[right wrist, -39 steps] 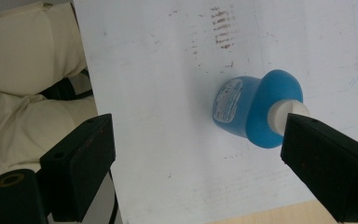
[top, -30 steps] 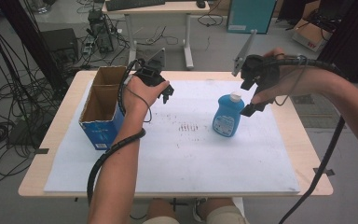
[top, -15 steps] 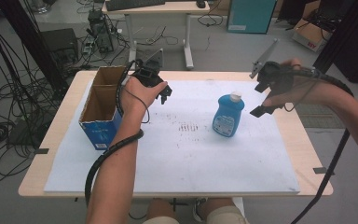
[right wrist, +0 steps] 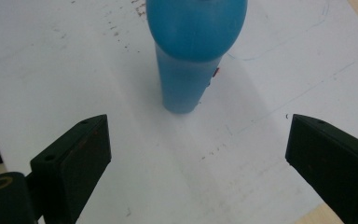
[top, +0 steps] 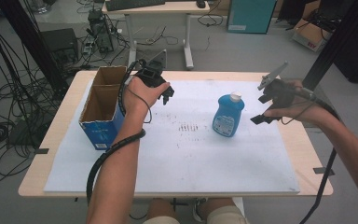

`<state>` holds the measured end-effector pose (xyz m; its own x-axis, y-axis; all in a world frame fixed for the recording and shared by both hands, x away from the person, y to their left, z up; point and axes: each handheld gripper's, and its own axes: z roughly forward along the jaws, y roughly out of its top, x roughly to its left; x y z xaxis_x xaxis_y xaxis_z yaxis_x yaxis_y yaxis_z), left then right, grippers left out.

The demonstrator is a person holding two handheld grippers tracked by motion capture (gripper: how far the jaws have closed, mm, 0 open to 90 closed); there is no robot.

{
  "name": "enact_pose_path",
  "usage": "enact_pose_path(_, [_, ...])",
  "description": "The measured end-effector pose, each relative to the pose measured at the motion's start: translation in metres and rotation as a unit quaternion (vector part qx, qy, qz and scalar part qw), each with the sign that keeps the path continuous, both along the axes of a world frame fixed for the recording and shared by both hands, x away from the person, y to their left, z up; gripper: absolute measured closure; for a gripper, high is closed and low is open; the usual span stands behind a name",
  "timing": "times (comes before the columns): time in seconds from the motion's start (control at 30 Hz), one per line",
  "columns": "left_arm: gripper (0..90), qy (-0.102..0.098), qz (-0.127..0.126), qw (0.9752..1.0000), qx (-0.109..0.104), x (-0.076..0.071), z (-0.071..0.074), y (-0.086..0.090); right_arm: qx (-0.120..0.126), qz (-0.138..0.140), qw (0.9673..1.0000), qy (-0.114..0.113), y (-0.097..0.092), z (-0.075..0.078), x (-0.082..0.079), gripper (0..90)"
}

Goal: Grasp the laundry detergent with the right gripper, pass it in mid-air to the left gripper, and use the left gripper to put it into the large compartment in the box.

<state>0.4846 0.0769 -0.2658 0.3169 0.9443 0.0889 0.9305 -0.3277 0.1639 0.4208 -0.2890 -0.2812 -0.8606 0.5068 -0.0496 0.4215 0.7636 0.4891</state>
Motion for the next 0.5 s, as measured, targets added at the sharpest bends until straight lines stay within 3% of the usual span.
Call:
enact_pose_path(0.27, [5.3, 0.001, -0.003, 1.0000, 0.004, 0.003, -0.001, -0.003, 0.043, -0.011, 0.9988, -0.020, -0.001, -0.035, 0.006, 6.8])
enact_pose_path(0.5, [5.3, 0.006, -0.006, 0.9999, 0.007, 0.005, -0.005, -0.005, 0.102, -0.012, 0.9933, -0.053, 0.006, -0.063, 0.015, 6.0])
